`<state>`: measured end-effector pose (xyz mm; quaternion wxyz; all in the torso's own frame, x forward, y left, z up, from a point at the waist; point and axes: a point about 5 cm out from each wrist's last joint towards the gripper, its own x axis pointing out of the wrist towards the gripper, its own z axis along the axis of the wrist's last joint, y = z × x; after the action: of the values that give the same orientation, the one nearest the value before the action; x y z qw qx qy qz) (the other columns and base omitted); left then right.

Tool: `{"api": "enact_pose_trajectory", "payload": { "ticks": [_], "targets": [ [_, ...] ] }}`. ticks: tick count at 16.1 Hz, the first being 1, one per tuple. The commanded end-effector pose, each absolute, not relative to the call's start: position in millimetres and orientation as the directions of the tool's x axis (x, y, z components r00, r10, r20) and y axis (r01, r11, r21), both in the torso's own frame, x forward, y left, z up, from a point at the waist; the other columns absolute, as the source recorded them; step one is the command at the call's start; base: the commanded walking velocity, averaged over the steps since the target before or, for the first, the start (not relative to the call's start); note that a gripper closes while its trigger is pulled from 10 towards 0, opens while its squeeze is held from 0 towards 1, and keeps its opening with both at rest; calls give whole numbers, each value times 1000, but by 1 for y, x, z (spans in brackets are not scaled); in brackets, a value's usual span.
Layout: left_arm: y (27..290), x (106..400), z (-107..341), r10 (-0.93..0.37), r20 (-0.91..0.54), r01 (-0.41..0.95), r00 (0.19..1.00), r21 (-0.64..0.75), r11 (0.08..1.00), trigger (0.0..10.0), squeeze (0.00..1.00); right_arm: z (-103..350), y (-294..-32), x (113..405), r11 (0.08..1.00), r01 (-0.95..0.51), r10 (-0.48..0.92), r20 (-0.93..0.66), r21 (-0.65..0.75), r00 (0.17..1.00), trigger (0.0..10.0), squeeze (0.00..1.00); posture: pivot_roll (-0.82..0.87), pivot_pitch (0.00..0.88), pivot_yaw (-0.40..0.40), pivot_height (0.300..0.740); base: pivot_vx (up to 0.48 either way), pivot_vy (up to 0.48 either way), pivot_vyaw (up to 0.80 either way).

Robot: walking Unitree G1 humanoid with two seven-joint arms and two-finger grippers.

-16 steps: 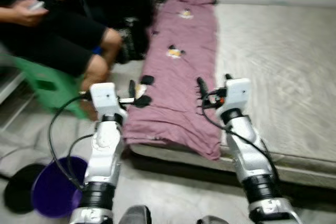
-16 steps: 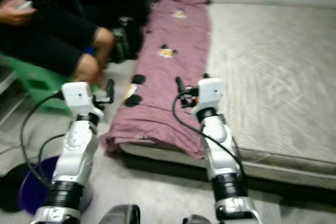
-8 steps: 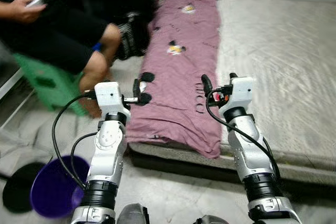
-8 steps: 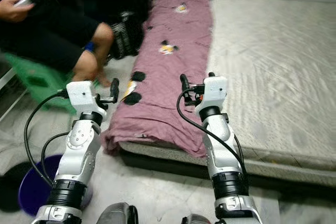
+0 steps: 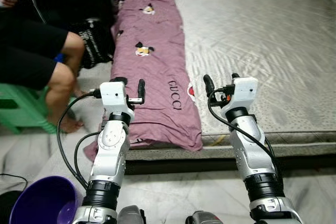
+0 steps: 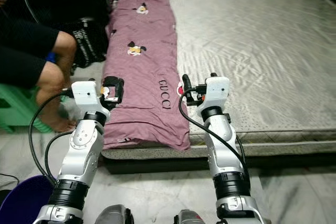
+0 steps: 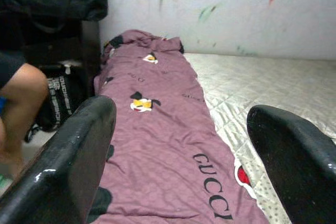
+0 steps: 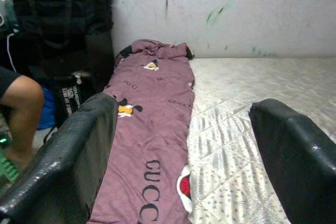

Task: Clean up the room

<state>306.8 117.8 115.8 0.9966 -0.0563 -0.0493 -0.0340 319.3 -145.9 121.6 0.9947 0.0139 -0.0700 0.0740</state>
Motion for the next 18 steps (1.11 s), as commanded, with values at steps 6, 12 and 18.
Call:
{"api": "enact_pose_trajectory", "payload": {
  "ticks": [6, 12, 18],
  "targets": [
    [123, 306, 117, -41, 113, 55, 993, -121, 991, 10000, 0, 123, -142, 319, 986, -164, 160, 141, 16, 977, 10000, 0, -48, 15, 38, 740, 0, 0, 0],
    [123, 306, 115, -33, 100, 48, 994, -154, 987, 10000, 0, 121, -143, 319, 987, -159, 154, 130, 25, 979, 10000, 0, -49, 15, 37, 740, 0, 160, -267],
    [121, 306, 115, -36, 105, 54, 994, -168, 984, 10000, 0, 122, -144, 319, 987, -162, 159, 133, 12, 978, 10000, 0, -52, 16, 34, 740, 0, 480, -338]
  ]
}}
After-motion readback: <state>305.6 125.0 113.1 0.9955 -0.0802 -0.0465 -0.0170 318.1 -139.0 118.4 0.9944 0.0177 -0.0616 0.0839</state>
